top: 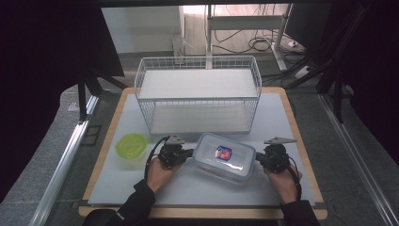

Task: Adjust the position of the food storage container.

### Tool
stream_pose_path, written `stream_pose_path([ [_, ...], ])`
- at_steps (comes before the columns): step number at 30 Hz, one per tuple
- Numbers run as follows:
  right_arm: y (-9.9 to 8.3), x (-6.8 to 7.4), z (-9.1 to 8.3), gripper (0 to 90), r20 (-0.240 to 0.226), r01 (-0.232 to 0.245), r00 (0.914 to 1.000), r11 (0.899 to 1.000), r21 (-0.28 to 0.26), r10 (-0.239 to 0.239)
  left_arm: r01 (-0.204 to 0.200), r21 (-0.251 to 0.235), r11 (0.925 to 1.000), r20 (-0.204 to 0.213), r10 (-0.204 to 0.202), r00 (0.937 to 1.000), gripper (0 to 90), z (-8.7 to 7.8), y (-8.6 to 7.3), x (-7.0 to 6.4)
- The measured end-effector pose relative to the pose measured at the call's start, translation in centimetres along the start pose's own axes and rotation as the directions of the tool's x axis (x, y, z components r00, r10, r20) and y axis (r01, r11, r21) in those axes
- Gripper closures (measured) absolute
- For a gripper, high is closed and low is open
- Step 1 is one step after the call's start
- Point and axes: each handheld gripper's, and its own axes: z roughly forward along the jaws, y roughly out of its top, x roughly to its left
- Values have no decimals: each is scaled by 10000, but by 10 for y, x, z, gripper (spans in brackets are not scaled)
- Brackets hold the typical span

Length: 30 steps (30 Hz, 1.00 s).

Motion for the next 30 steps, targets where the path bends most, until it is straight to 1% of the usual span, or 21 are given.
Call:
stream_pose_path([
  [1,0,0,0,897,0,0,10000,10000,0,0,0,0,10000,0,0,10000,899,0,0,0],
  [2,2,1,4,897,-236,-85,9997,10000,-13,85,-122,174,9998,-152,125,9998,898,-6,-3,-2],
  [4,5,4,8,897,-300,23,9995,10000,12,-23,14,204,9998,-252,-9,9997,899,-12,-8,-4],
  [5,5,4,8,897,-300,23,9995,10000,12,-23,14,204,9998,-252,-9,9997,899,-12,-8,-4],
  [7,10,10,15,897,-412,150,9990,9999,-3,-150,63,291,9996,-411,-51,9991,898,-18,-12,-6],
  [8,11,11,17,897,-476,186,9987,9998,12,-185,145,358,9993,-504,-127,9986,898,-24,-16,-7],
  [9,11,11,17,897,-476,186,9987,9998,12,-185,145,358,9993,-504,-127,9986,898,-24,-16,-7],
  [10,16,16,23,897,-572,323,9979,9995,51,-320,317,373,9988,-565,-295,9980,898,-30,-21,-8],
  [11,17,18,25,897,-579,366,9977,9993,52,-363,317,373,9988,-565,-295,9980,898,-30,-21,-8],
  [13,21,23,30,897,-696,437,9966,9990,74,-431,440,412,9982,-705,-411,9967,898,-39,-28,-10],
  [14,21,23,30,897,-696,437,9966,9990,74,-431,440,412,9982,-705,-411,9967,898,-39,-28,-10],
  [15,24,26,35,897,-747,613,9954,9981,118,-602,478,435,9979,-733,-445,9963,898,-42,-30,-11],
  [16,26,28,37,897,-780,652,9949,9978,119,-641,479,469,9977,-853,-438,9954,898,-47,-34,-13],
  [19,27,32,40,897,-883,718,9936,9973,130,-704,473,481,9977,-928,-426,9948,898,-52,-38,-14],
  [20,28,36,41,897,-991,862,9915,9962,131,-845,603,450,9972,-911,-560,9943,898,-56,-42,-16],
  [23,27,39,41,897,-1050,950,9901,9954,128,-931,605,467,9971,-940,-559,9940,898,-59,-45,-18],
  [24,27,40,42,897,-1137,968,9890,9953,94,-951,501,491,9975,-1045,-447,9935,898,-60,-46,-21],
  [25,27,40,42,896,-1137,1050,9881,9945,62,-1036,462,520,9976,-1046,-405,9937,898,-60,-46,-21],
  [27,27,40,42,891,-1127,1150,9871,9934,36,-1138,444,543,9975,-972,-390,9945,895,-60,-46,-19],
  [29,27,40,42,875,-1094,1198,9869,9928,42,-1186,421,548,9976,-998,-364,9943,863,-61,-46,-18],
  [30,26,39,39,843,-1005,1383,9854,9904,-15,-1377,153,563,9983,-1456,-69,9893,843,-64,-45,-18],
])
